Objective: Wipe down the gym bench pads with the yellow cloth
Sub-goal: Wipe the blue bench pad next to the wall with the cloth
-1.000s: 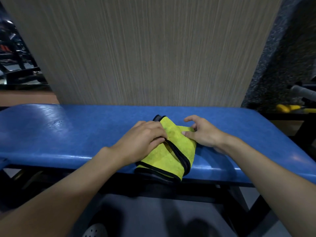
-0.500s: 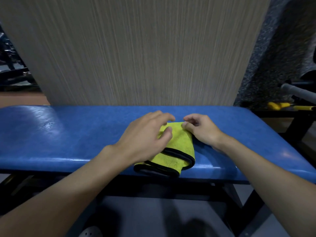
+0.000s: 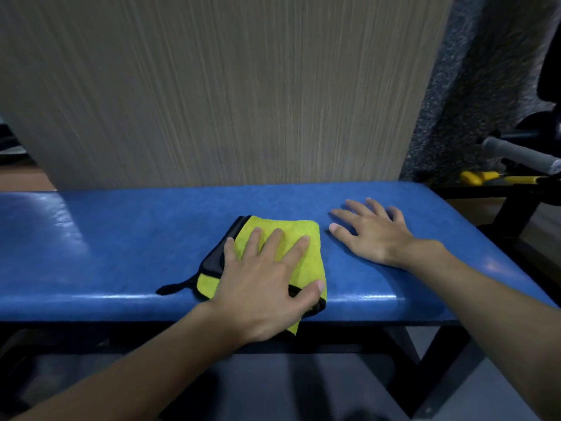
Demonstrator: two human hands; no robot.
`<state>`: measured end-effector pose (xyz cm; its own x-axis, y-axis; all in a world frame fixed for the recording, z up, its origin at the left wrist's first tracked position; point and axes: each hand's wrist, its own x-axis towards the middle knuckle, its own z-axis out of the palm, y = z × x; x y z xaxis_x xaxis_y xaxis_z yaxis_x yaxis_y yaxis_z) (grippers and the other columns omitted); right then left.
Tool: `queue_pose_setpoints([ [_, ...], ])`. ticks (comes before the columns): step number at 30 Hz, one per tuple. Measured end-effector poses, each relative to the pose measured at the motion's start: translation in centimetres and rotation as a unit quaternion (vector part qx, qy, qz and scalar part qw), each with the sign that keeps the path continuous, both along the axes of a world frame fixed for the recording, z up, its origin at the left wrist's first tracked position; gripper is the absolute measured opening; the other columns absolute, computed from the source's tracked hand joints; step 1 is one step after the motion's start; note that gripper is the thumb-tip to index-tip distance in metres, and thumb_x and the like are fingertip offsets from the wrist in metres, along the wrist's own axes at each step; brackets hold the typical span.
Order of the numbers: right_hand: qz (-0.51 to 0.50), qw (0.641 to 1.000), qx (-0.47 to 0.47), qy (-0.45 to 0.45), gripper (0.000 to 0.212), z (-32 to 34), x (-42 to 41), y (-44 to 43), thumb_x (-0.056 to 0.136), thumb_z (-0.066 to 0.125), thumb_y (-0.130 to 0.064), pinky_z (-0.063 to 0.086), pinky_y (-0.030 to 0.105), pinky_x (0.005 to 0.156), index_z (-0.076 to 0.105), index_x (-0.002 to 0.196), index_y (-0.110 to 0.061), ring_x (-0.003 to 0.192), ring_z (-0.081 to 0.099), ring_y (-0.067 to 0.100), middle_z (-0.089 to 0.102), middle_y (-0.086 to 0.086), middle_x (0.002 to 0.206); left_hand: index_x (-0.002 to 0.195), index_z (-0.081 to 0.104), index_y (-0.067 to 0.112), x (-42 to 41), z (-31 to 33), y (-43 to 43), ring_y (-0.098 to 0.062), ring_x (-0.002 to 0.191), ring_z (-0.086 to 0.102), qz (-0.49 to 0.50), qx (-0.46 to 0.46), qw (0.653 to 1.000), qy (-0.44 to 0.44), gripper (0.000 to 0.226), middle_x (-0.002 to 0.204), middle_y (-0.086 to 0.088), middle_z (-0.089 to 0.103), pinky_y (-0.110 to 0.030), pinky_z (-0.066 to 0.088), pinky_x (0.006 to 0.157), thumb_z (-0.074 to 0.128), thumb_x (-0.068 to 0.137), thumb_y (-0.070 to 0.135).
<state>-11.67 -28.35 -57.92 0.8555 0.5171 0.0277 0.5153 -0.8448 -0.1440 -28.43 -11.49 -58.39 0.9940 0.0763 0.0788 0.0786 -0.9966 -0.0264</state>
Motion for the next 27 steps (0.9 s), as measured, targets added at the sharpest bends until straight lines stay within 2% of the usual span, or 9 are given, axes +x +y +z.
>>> queue_pose_setpoints([
  [3,-0.003,1.000,-0.025,0.013,0.060,-0.8,0.9,0.0,0.094,0.019,-0.070,0.005,0.052,0.117,0.025,0.149,-0.047,0.151,0.008,0.023,0.016,-0.011,0.163,0.153,-0.003,0.048,0.9,-0.2,0.1,-0.031,0.153,-0.002,0.004,0.000,1.000,0.007,0.084,0.168,0.000,0.004,-0.065,0.003,0.117,0.006,0.077,0.081],
  [7,-0.001,1.000,-0.024,0.006,0.062,-1.1,1.0,0.0,0.094,0.016,-0.070,0.003,0.053,0.118,0.020,0.151,-0.046,0.151,0.005,0.023,0.013,-0.010,0.164,0.154,0.003,0.050,3.9,0.4,0.7,-0.029,0.154,0.003,0.017,-0.012,0.999,0.025,0.074,0.168,0.002,0.006,-0.064,0.007,0.117,0.022,0.088,0.078],
  [10,-0.005,1.000,-0.025,0.012,0.064,-1.3,0.9,-0.1,0.094,0.014,-0.070,-0.001,0.053,0.119,0.018,0.153,-0.045,0.152,0.001,0.024,0.008,-0.008,0.166,0.153,0.006,0.052,7.5,0.5,1.6,-0.029,0.152,0.008,0.024,-0.022,0.999,0.038,0.072,0.167,0.003,0.010,-0.067,0.011,0.115,0.022,0.088,0.078],
  [17,-0.003,1.000,-0.029,0.005,0.063,-1.4,0.7,0.1,0.095,0.013,-0.067,-0.002,0.056,0.119,0.015,0.153,-0.044,0.152,-0.002,0.025,0.006,-0.007,0.166,0.153,0.007,0.053,16.7,0.5,3.5,-0.031,0.152,0.010,0.039,-0.031,0.998,0.035,0.071,0.166,0.005,0.012,-0.068,0.012,0.113,0.023,0.088,0.077],
  [21,0.000,1.000,-0.027,-0.003,0.062,-1.3,0.7,0.1,0.095,0.012,-0.066,-0.001,0.055,0.119,0.016,0.152,-0.044,0.152,-0.002,0.024,0.007,-0.007,0.165,0.153,0.008,0.052,21.2,1.0,4.1,-0.032,0.152,0.007,0.055,-0.049,0.996,0.040,0.069,0.168,0.003,0.007,-0.070,0.008,0.113,0.025,0.090,0.074],
  [27,0.000,1.000,-0.016,0.001,0.061,-1.3,0.6,-0.1,0.094,0.013,-0.067,-0.002,0.053,0.119,0.018,0.151,-0.045,0.151,-0.001,0.021,0.009,-0.010,0.163,0.151,0.017,0.051,22.8,0.9,4.0,-0.031,0.147,0.013,0.069,-0.061,0.996,0.010,0.065,0.162,0.001,0.015,-0.067,0.013,0.110,0.025,0.090,0.071],
])
